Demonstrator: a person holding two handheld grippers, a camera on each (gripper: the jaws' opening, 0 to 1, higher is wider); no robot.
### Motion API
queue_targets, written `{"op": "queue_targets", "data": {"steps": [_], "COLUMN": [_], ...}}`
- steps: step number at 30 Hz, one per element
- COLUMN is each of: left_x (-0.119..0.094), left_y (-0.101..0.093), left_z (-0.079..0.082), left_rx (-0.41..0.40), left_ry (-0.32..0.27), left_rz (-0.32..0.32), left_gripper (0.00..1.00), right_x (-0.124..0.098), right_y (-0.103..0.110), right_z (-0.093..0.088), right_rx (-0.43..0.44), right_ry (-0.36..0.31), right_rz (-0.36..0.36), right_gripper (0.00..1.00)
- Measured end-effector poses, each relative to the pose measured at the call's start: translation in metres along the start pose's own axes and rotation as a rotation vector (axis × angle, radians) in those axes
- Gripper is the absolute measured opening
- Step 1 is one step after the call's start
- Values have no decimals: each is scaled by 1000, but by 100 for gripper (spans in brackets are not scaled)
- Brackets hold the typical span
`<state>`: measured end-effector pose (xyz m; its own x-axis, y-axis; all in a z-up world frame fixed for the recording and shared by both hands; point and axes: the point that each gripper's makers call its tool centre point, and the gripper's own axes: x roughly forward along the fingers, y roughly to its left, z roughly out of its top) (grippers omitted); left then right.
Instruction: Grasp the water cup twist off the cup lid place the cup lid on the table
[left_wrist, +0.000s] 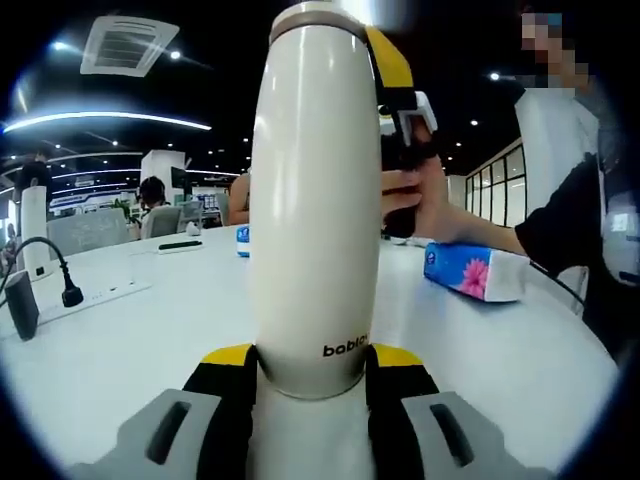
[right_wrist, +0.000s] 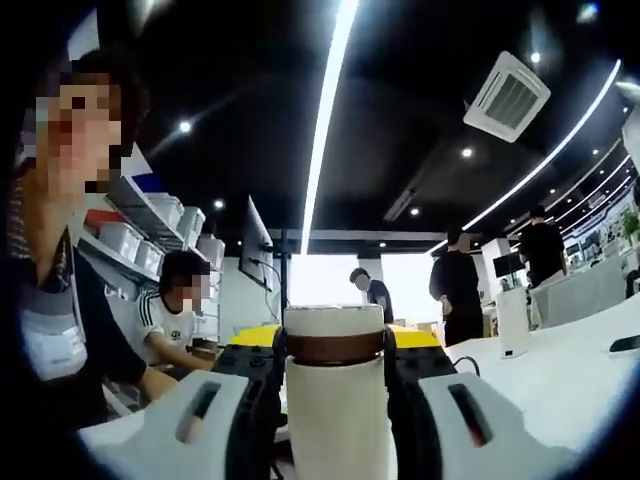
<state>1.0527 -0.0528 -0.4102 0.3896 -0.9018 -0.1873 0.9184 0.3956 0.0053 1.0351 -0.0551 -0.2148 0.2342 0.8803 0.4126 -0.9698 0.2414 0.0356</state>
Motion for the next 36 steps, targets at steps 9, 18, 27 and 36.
{"op": "queue_targets", "data": {"steps": [9, 18, 27, 36], "left_x": [1, 0, -3, -3], "left_y": [0, -2, -7, -9], "left_z": [1, 1, 1, 0], "left_rx": [12, 16, 15, 13], "left_ry": [-2, -6, -6, -2], "left_rz": [-1, -5, -3, -1], "left_gripper": [46, 45, 45, 45], "right_x": [-1, 0, -10, -7], "right_y": [4, -1, -10, 4], "right_z": [-7, -8, -5, -13], "right_rx": [-35, -124, -160, -248], "right_ry": [47, 73, 75, 118], "right_rz": [-31, -133, -324, -436], "right_gripper": [42, 56, 61, 60]}}
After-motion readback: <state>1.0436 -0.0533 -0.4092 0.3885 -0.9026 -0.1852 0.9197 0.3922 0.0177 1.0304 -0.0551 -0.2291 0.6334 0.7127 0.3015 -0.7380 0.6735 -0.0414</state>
